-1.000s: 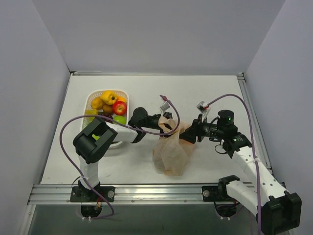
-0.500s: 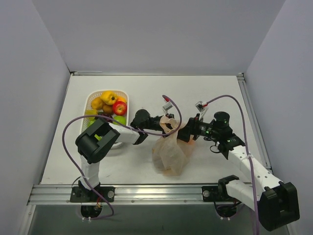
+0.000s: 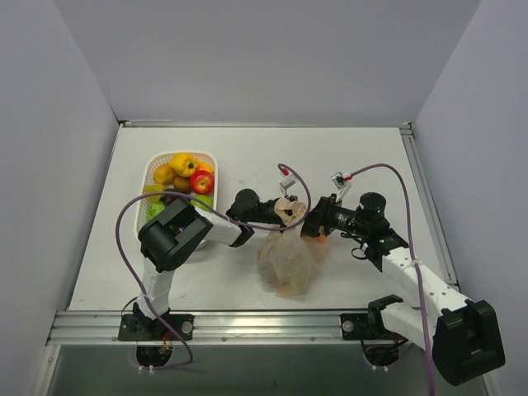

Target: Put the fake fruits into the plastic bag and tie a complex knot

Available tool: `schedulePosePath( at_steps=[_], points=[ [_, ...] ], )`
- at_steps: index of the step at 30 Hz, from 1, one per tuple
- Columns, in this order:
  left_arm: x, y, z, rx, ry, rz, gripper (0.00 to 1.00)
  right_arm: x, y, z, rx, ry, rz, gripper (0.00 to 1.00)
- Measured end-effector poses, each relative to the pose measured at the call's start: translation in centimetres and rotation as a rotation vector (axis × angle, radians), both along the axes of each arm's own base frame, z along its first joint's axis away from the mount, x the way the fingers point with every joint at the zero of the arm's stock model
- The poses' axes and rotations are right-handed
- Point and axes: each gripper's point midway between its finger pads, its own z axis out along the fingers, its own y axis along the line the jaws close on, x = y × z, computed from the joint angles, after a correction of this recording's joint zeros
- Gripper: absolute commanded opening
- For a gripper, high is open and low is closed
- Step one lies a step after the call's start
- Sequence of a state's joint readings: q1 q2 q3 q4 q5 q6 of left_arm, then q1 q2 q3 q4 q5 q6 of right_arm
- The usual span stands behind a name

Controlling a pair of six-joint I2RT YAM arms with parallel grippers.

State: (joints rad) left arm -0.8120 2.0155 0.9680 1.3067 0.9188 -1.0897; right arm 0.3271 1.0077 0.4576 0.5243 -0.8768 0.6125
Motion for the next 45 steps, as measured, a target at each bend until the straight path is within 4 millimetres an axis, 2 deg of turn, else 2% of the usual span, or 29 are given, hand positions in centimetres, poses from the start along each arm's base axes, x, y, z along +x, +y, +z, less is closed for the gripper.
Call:
schedulePosePath(
  at_steps=[1,4,11,12,13,16,19,20,21,23,26,27,29,30,35,39,42,45],
  points=[
    [0.0,-0.1,-0.1,0.000,0.003,0.005,0.04,0.0,0.0,0.0,0.002,0.003,-0.003,0.75],
    [0.2,-0.4,-0.3,-0.003,0.011,0.020,0.03,0.1,-0.1,-0.2,0.004,0.009,-0.013,0.74],
    [0.1,-0.6,-0.4,-0.003,0.017,0.027,0.07,-0.6,-1.5,-0.7,-0.073,-0.020,0.016,0.82],
    [0.1,-0.6,-0.4,-0.003,0.017,0.026,0.07,-0.8,-1.8,-0.5,-0.100,-0.034,0.027,0.92],
    [0.1,-0.6,-0.4,-0.003,0.017,0.026,0.07,-0.9,-2.3,-0.2,-0.127,-0.048,0.036,0.98],
    [0.1,-0.5,-0.5,-0.001,0.019,0.027,0.06,-1.6,-3.5,0.8,-0.196,-0.093,0.069,1.00],
    [-0.1,-0.4,-0.8,0.007,0.025,0.026,0.02,-2.2,-4.8,1.8,-0.251,-0.118,0.079,0.95],
    [-0.1,-0.4,-0.9,0.008,0.026,0.026,0.01,-2.4,-5.4,2.1,-0.271,-0.125,0.077,0.92],
    [-0.1,-0.4,-0.9,0.008,0.027,0.026,0.00,-2.6,-5.8,2.4,-0.286,-0.128,0.074,0.82],
    [-0.1,-0.4,-0.9,0.008,0.026,0.026,0.00,-3.0,-6.8,2.6,-0.308,-0.127,0.064,0.79],
    [-0.1,-0.4,-0.9,0.009,0.027,0.026,0.00,-3.5,-8.1,2.4,-0.329,-0.108,0.036,0.69],
    [-0.1,-0.4,-0.9,0.009,0.027,0.026,0.00,-3.7,-8.5,2.1,-0.336,-0.094,0.030,0.58],
    [-0.1,-0.4,-0.9,0.009,0.028,0.026,0.00,-4.0,-8.9,1.7,-0.349,-0.072,0.024,0.45],
    [-0.1,-0.4,-0.9,0.009,0.028,0.026,0.00,-4.2,-9.2,1.4,-0.354,-0.060,0.019,0.30],
    [-0.1,-0.4,-0.9,0.009,0.028,0.025,0.00,-4.5,-9.8,0.7,-0.357,-0.044,0.019,0.14],
    [-0.2,-0.4,-0.9,0.010,0.028,0.021,0.00,-4.4,-9.6,-0.3,-0.343,-0.017,0.039,0.16],
    [-0.4,-0.5,-0.9,0.011,0.027,0.014,0.00,-3.8,-9.4,-1.0,-0.319,0.014,0.041,0.29],
    [-0.7,-0.5,-0.9,0.012,0.027,0.006,0.00,-3.2,-9.1,-1.1,-0.290,0.039,0.041,0.36]
  ],
)
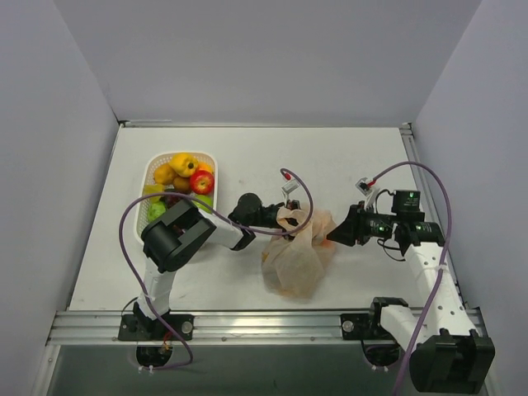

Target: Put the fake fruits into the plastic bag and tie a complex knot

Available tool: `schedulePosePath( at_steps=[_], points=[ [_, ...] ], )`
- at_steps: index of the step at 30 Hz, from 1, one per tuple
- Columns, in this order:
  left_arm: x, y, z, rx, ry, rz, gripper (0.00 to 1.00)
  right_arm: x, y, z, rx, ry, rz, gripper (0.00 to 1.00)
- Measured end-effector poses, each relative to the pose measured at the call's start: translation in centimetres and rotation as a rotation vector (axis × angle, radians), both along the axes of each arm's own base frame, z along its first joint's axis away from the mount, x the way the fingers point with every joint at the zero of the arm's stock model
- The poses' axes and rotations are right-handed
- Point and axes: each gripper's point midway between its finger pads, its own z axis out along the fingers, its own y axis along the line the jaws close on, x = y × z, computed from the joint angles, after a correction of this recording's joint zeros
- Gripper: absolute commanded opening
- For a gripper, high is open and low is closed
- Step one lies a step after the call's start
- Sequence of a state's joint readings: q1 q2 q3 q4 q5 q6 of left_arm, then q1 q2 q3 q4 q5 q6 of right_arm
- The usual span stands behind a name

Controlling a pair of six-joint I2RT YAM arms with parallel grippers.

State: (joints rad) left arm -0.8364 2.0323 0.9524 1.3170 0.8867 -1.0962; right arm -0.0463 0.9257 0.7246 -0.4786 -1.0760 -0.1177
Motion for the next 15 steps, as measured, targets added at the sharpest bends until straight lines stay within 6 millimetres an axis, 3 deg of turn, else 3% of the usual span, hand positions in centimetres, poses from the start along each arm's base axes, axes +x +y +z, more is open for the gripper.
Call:
schedulePosePath(
  at_steps=[8,15],
  points=[
    [-0.5,-0.2,0.0,0.000,0.000,-0.011,0.00,1.3,1.4,0.7,0.081,0.018,0.002,0.37],
    [-0.7,-0.2,0.0,0.004,0.003,-0.024,0.00,0.8,3.6,-0.2,0.085,0.039,0.065,0.37]
  ],
)
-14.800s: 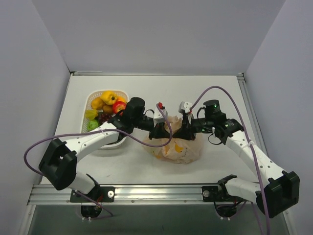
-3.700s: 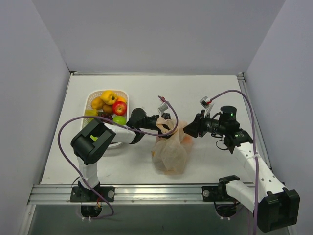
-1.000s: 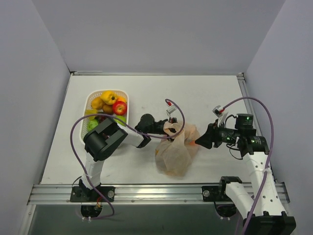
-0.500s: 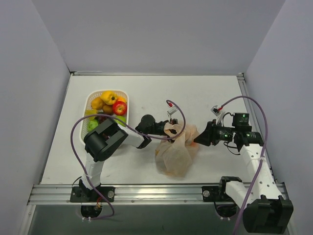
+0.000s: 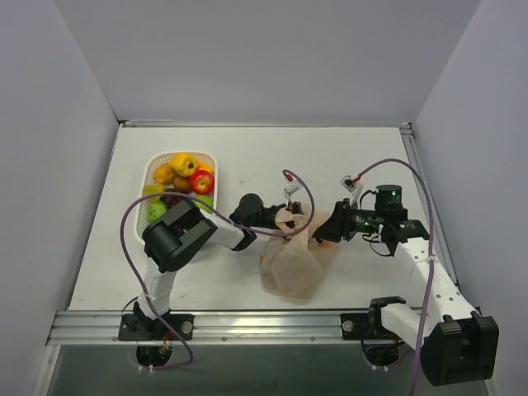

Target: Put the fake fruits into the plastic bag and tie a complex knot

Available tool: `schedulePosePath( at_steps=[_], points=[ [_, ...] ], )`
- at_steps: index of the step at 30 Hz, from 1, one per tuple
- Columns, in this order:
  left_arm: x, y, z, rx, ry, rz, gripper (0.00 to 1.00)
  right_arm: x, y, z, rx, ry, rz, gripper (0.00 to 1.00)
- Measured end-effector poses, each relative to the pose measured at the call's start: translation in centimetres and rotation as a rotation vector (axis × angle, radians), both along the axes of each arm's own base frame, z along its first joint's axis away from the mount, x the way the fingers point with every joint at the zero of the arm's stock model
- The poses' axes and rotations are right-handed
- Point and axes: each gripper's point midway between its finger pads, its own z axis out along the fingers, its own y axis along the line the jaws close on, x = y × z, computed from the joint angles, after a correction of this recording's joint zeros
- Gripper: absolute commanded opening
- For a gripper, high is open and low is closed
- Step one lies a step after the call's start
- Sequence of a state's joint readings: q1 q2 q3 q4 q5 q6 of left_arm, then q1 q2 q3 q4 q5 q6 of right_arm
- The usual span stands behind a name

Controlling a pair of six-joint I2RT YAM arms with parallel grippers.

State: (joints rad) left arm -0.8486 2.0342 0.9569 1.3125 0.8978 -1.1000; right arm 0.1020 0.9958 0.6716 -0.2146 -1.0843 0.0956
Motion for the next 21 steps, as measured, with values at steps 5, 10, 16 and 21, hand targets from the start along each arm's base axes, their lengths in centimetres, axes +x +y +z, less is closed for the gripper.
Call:
schedulePosePath(
  at_steps=[5,10,16,21],
  points=[
    [0.1,0.0,-0.6,0.012,0.014,-0.003,0.00,0.4,0.8,-0.8,0.018,0.015,-0.027,0.38],
    [0.9,0.0,-0.9,0.017,0.028,0.009,0.00,1.6,1.7,-0.8,0.075,0.046,-0.081,0.39],
    [1.5,-0.1,-0.5,0.006,0.021,0.024,0.00,2.3,1.5,0.0,0.079,0.039,-0.091,0.64],
    [0.9,-0.3,-0.5,0.006,0.022,0.012,0.00,2.4,-1.2,1.6,0.017,-0.001,-0.093,0.72]
  ],
)
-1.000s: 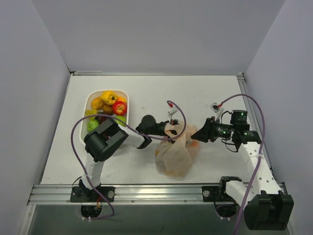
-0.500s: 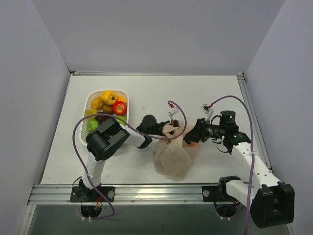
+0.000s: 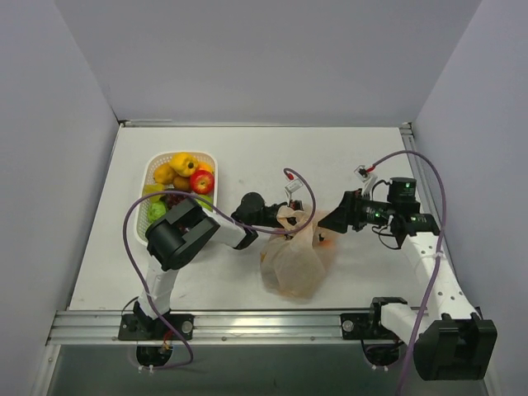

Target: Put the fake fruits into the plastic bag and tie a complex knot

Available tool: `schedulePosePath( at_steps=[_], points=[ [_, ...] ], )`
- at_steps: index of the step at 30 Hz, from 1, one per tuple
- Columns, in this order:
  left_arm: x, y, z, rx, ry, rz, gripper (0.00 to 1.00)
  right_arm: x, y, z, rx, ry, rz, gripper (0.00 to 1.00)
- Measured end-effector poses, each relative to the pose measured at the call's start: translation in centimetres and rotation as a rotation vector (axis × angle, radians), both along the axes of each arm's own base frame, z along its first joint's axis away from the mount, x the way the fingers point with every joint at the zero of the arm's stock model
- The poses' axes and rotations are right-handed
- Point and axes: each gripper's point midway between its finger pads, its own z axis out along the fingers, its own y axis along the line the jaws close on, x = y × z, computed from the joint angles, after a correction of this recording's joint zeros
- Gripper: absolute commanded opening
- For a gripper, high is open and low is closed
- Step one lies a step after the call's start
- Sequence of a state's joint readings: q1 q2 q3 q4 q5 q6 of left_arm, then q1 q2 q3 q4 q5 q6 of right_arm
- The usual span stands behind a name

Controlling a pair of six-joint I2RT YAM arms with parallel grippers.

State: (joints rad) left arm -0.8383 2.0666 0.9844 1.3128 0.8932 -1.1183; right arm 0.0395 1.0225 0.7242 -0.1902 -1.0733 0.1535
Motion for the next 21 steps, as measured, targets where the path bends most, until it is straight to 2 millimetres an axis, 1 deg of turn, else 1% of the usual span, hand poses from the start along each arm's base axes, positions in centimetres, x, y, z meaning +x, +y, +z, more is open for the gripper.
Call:
schedulePosePath(
  at_steps=[1,3,4,6,7,8,9,13,18,21],
  points=[
    [-0.1,-0.1,0.0,0.000,0.000,-0.003,0.00,-0.1,-0.6,0.3,-0.015,-0.012,-0.002,0.68],
    [-0.3,-0.1,0.0,0.000,0.000,-0.006,0.00,-0.7,-1.3,0.9,-0.041,-0.021,0.007,0.63],
    [-0.3,-0.1,0.0,0.000,-0.001,-0.007,0.00,-1.0,-1.5,1.1,-0.053,-0.024,0.015,0.52],
    [-0.5,-0.2,0.0,0.000,-0.001,-0.010,0.00,-1.8,-1.8,1.1,-0.073,-0.026,0.030,0.41],
    [-0.5,-0.2,0.0,0.000,0.000,-0.011,0.00,-2.2,-2.0,1.0,-0.081,-0.021,0.037,0.34],
    [-0.5,-0.2,0.0,0.000,-0.001,-0.011,0.00,-2.7,-2.0,0.7,-0.090,-0.013,0.047,0.32],
    [-0.5,-0.2,0.0,0.000,0.000,-0.011,0.00,-3.0,-2.1,0.5,-0.094,-0.003,0.055,0.31],
    [-0.5,-0.2,0.0,0.000,0.000,-0.011,0.00,-3.8,-2.1,-0.2,-0.101,0.031,0.083,0.35],
    [-0.5,-0.2,0.0,0.000,0.000,-0.011,0.00,-3.8,-2.1,-1.1,-0.100,0.070,0.106,0.41],
    [-0.5,-0.2,0.0,0.000,0.000,-0.011,0.00,-3.7,-2.1,-1.3,-0.100,0.074,0.111,0.42]
  ],
)
